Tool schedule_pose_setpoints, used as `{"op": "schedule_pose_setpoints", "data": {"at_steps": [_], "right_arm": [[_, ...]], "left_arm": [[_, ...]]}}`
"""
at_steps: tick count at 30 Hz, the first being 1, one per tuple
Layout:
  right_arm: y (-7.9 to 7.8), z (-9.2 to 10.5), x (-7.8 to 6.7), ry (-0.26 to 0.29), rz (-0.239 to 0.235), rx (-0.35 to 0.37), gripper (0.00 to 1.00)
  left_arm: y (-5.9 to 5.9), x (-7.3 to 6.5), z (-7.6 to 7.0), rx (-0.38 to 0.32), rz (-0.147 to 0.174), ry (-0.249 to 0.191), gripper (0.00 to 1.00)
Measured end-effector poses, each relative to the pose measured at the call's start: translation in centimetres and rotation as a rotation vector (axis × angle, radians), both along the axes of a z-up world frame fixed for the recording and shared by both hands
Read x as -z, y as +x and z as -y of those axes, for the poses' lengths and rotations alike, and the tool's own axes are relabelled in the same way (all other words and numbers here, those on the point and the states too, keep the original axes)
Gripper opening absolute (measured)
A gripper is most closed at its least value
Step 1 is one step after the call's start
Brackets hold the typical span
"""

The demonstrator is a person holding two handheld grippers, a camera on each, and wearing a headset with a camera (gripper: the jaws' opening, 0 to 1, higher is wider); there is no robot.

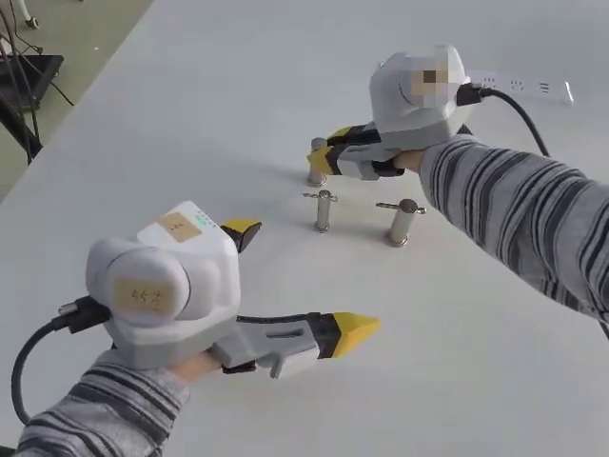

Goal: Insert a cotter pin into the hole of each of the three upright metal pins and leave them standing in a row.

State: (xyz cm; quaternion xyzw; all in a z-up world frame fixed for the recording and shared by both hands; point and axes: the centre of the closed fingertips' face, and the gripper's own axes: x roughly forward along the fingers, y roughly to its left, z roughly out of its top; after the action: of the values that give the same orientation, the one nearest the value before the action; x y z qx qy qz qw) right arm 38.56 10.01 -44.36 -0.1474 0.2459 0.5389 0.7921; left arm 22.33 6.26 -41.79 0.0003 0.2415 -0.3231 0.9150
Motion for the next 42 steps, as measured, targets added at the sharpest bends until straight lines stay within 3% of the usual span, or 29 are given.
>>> {"op": "schedule_pose_setpoints", "data": {"at_steps": [10, 19, 33, 38, 42], "right_arm": [[0.6, 2.6, -1.1, -0.030, 0.038, 0.023, 0.08], [1.0, 6.5, -1.3, -0.038, 0.017, 0.095, 0.08], [0.1, 13.3, -1.3, -0.096, 0.042, 0.175, 0.08], [-0.9, 15.6, -1.4, -0.110, 0.051, 0.190, 0.08], [-2.1, 16.3, -1.4, -0.133, 0.067, 0.184, 0.08]], "left_arm": [[0.1, -0.2, 0.1, 0.001, 0.006, -0.002, 0.95], [0.1, -0.8, 0.9, 0.018, 0.016, -0.007, 0.97], [-0.4, -1.5, 0.9, 0.027, 0.028, -0.002, 0.99], [-0.5, -1.8, 0.9, 0.027, 0.035, 0.002, 0.99], [-0.7, -1.9, 0.9, 0.023, 0.036, 0.002, 0.99]]}}
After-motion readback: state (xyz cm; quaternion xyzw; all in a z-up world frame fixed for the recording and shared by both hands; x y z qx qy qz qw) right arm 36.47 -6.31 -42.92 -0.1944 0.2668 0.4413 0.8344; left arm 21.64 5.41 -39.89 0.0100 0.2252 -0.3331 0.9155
